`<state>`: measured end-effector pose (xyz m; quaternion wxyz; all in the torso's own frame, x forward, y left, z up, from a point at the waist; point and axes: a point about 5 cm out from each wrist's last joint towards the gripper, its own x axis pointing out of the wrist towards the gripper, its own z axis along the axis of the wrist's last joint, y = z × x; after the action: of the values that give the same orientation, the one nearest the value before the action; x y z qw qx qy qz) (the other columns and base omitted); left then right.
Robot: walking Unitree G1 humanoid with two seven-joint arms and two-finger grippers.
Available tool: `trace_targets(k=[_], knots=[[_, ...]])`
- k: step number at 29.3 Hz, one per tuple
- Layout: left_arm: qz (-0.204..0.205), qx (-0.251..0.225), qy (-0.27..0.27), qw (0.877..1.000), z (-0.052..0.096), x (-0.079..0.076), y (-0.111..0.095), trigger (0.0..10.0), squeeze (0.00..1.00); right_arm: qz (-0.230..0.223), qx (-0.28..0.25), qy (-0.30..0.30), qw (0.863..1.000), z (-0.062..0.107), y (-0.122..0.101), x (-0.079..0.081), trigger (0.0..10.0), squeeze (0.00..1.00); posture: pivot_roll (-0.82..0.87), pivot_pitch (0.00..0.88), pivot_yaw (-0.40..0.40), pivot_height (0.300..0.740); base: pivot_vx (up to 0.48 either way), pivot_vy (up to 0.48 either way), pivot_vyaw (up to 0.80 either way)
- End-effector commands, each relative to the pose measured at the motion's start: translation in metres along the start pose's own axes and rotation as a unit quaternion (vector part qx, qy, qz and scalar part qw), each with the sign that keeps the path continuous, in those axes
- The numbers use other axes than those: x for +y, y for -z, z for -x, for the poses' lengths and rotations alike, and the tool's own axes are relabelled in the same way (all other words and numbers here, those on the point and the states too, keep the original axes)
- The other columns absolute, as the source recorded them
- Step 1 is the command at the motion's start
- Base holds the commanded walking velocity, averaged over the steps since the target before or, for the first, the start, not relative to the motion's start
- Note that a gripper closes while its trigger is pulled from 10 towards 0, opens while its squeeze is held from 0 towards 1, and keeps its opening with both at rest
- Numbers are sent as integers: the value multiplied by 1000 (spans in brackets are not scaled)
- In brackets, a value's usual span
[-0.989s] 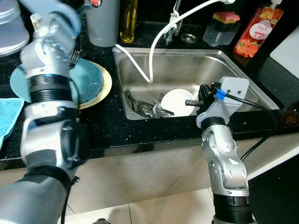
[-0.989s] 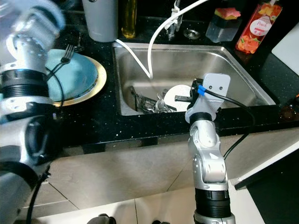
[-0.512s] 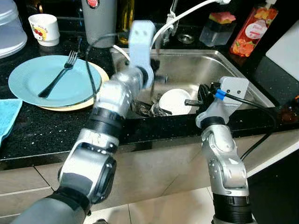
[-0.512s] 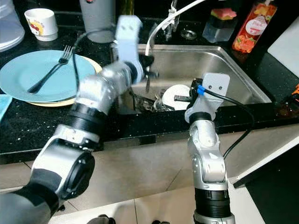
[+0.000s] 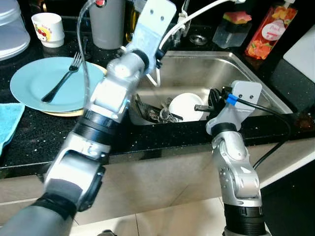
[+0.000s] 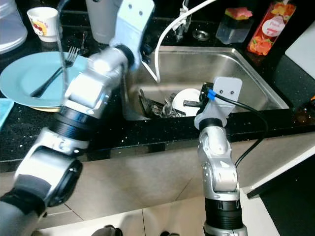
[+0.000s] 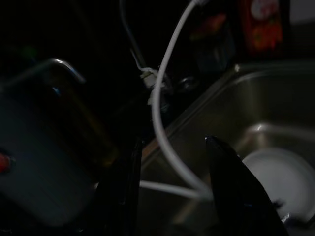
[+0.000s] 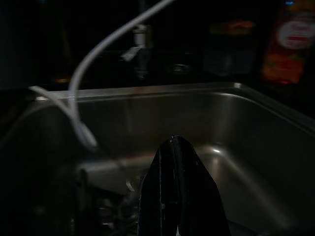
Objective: Kitchen organization
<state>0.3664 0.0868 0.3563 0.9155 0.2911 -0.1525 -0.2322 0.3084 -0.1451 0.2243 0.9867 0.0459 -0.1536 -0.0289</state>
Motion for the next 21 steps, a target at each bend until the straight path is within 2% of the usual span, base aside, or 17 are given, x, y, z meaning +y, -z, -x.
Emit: trace_targets(k=[1, 2, 3, 5, 6, 10, 14, 16, 17, 18, 19, 20, 21], knots=[[-18, 29, 36, 999, 5, 0, 5, 10000, 0, 1, -3, 6, 1000, 1, 0, -4, 10000, 0, 256, 95, -89, 740, 0, 0, 0], [9, 117, 14, 993, 15, 25, 26, 10000, 0, 1, -1, 7, 1000, 2, 1, -4, 10000, 0, 267, 95, -88, 740, 0, 0, 0], [9, 117, 14, 993, 15, 25, 26, 10000, 0, 1, -1, 7, 1000, 2, 1, -4, 10000, 0, 267, 95, -88, 740, 0, 0, 0], [33, 177, -34, 983, 24, 42, 41, 10000, 0, 0, 0, 6, 1000, 2, 2, -3, 10000, 0, 270, 96, -89, 740, 0, 0, 0], [50, 200, -59, 977, 28, 46, 50, 10000, 0, -1, 1, 5, 1000, 1, 2, -2, 10000, 0, 271, 96, -90, 740, 0, 0, 0], [74, 225, -77, 968, 34, 44, 62, 10000, 0, -2, 1, 2, 1000, 1, 3, 0, 10000, 0, 269, 99, -91, 740, 0, 0, 0], [123, 276, -108, 947, 50, 45, 80, 10000, 0, -1, 2, 1, 1000, 2, 3, -1, 10000, 0, 272, 95, -89, 740, 0, 0, 0], [127, 280, -108, 946, 51, 46, 81, 10000, 0, 0, 3, 1, 1000, 2, 3, -1, 10000, 0, 273, 94, -88, 740, 0, 0, 0], [139, 291, -120, 939, 55, 51, 85, 10000, 1000, 0, 4, 2, 1000, 2, 4, -2, 10000, 0, 275, 92, -85, 740, 0, 0, 0], [143, 304, -132, 933, 58, 56, 89, 10000, 1000, 1, 4, 2, 1000, 2, 4, -2, 10000, 0, 275, 91, -85, 740, 0, 0, 0], [143, 304, -132, 933, 58, 56, 89, 10000, 1000, 1, 4, 2, 1000, 2, 4, -2, 10000, 0, 275, 91, -85, 740, 0, 0, 0], [154, 320, -152, 922, 65, 64, 94, 10000, 1000, 0, 4, 3, 1000, 2, 4, -2, 10000, 0, 276, 87, -85, 740, 0, 0, 0], [154, 320, -152, 922, 65, 64, 94, 10000, 1000, 0, 4, 3, 1000, 2, 4, -2, 10000, 0, 276, 87, -85, 740, 0, 0, 0]])
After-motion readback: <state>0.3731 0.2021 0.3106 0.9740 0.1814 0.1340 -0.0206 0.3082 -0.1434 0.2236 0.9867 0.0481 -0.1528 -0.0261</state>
